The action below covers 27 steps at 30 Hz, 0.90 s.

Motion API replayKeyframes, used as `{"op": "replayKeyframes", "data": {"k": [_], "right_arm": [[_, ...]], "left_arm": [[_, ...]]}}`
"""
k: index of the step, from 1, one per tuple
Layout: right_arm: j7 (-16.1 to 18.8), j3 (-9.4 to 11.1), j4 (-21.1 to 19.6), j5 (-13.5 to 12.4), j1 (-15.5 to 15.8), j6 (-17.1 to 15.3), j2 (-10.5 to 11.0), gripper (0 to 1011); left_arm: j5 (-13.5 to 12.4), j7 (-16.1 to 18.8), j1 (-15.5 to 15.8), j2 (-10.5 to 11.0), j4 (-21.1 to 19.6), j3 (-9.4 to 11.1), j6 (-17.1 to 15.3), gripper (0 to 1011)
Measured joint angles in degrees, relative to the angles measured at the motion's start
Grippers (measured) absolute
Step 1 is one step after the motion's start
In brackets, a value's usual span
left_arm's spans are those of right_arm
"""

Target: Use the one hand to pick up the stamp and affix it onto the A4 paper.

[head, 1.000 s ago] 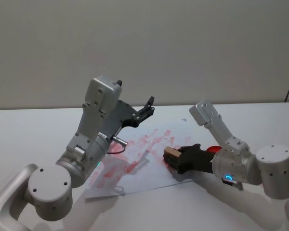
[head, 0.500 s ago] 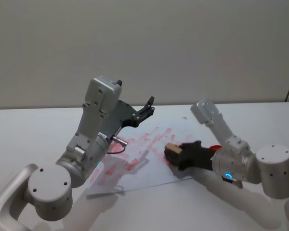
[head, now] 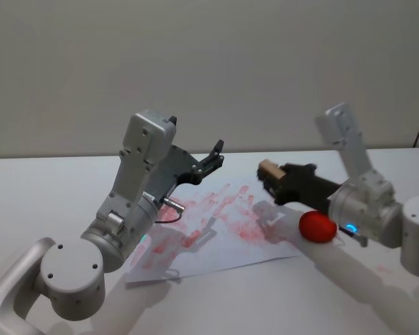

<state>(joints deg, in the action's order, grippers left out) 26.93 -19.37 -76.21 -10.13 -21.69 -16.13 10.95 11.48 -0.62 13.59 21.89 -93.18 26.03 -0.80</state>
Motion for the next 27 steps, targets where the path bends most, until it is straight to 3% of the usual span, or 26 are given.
{"op": "replayKeyframes", "data": {"k": [7,15,27], "right_arm": [[-4.58,2.24,-5.45,-3.85,3.22,-0.31,2.66,219],[-9.24,4.67,-11.33,-8.66,8.44,-2.87,6.45,219],[-10.57,6.12,-15.26,-11.57,12.74,-6.21,9.67,219]], "left_arm": [[0.0,0.0,0.0,0.0,0.0,0.0,0.0,1001],[0.0,0.0,0.0,0.0,0.0,0.0,0.0,1001],[0.0,0.0,0.0,0.0,0.0,0.0,0.0,1001]]}}
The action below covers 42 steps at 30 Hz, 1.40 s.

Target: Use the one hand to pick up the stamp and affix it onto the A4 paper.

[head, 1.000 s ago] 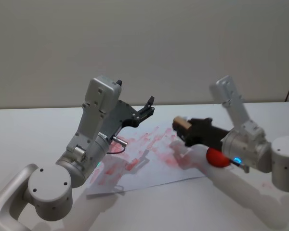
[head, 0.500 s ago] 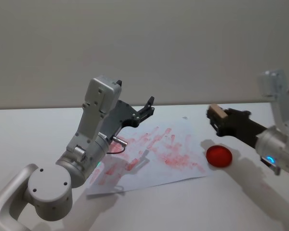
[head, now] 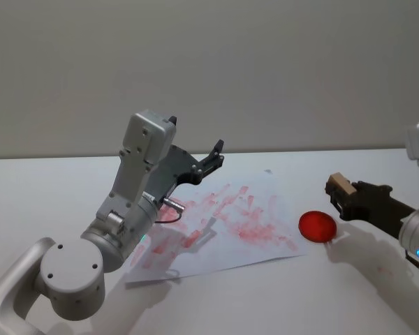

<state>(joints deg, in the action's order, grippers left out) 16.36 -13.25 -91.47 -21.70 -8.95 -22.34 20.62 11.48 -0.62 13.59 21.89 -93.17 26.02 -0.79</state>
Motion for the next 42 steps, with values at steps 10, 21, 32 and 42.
{"op": "replayKeyframes", "data": {"k": [10,21,32,42], "right_arm": [[0.77,-0.07,0.34,0.7,0.32,-2.21,0.59,219],[2.49,-0.89,2.62,2.83,-1.05,-3.96,0.06,219],[4.96,-2.03,5.64,5.6,-3.2,-4.67,-0.96,219],[6.0,-2.58,7.18,7.12,-4.31,-5.12,-1.45,222]], "left_arm": [[0.0,0.0,0.0,0.0,0.0,0.0,0.0,1001],[0.0,0.0,0.0,0.0,0.0,0.0,0.0,1001],[0.0,0.0,0.0,0.0,0.0,0.0,0.0,1001],[0.0,0.0,0.0,0.0,0.0,0.0,0.0,1001]]}}
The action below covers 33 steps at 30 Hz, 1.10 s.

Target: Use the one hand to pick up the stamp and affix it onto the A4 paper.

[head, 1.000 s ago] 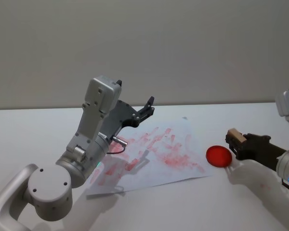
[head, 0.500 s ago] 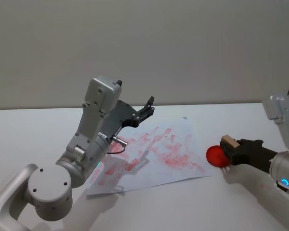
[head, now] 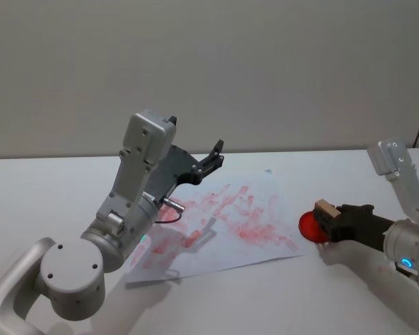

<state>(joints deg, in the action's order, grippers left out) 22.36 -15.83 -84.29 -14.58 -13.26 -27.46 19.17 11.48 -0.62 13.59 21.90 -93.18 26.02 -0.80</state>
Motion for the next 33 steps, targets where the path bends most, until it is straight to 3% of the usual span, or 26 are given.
{"op": "replayKeyframes", "data": {"k": [6,7,23,27,33], "right_arm": [[0.3,-0.16,0.45,0.43,-0.31,-0.13,-0.15,358],[0.37,-0.19,0.55,0.52,-0.38,-0.16,-0.18,423],[0.72,-0.35,1.04,1.03,-0.76,-0.28,-0.33,917],[0.75,-0.37,1.09,1.08,-0.79,-0.3,-0.36,1001],[0.8,-0.41,1.15,1.12,-0.82,-0.33,-0.39,1001]], "left_arm": [[0.0,0.0,0.0,0.0,0.0,0.0,0.0,1001],[0.0,0.0,0.0,0.0,0.0,0.0,0.0,1001],[0.0,0.0,0.0,0.0,0.0,0.0,0.0,1001],[0.0,0.0,0.0,0.0,0.0,0.0,0.0,1001],[0.0,0.0,0.0,0.0,0.0,0.0,0.0,1001]]}}
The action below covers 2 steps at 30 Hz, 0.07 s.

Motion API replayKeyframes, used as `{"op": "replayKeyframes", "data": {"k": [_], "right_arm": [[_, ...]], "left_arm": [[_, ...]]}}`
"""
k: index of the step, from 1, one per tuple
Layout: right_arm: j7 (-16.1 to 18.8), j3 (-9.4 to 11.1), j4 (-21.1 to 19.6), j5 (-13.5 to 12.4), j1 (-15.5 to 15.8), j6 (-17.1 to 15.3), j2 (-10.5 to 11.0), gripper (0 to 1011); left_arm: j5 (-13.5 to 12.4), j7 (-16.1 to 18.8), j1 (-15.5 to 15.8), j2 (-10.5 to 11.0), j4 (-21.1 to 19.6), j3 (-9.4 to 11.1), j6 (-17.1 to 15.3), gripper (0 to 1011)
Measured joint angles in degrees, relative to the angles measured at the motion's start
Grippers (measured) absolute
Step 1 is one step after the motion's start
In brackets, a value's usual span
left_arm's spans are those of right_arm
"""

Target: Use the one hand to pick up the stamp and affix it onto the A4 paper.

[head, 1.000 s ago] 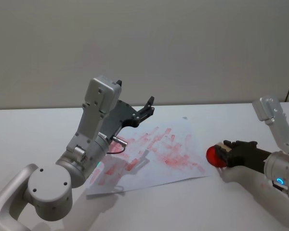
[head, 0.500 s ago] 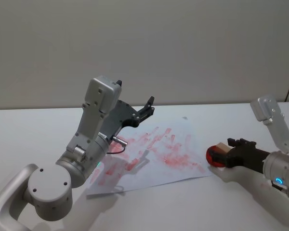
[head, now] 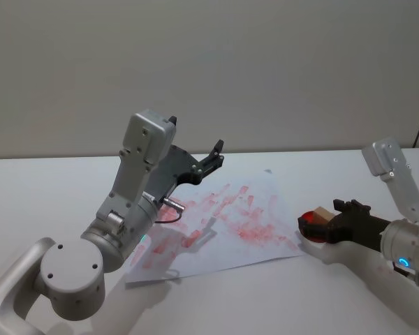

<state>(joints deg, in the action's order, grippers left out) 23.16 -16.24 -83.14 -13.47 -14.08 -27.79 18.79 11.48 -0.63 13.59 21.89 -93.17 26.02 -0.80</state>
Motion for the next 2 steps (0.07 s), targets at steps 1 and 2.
{"op": "replayKeyframes", "data": {"k": [1,2], "right_arm": [[0.0,-0.01,0.01,0.0,-0.01,0.0,0.0,1001],[0.0,-0.01,0.01,0.0,-0.01,0.0,0.0,1001]], "left_arm": [[0.0,0.0,0.0,0.0,0.0,0.0,0.0,1001],[0.0,0.0,0.0,0.0,0.0,0.0,0.0,1001]]}}
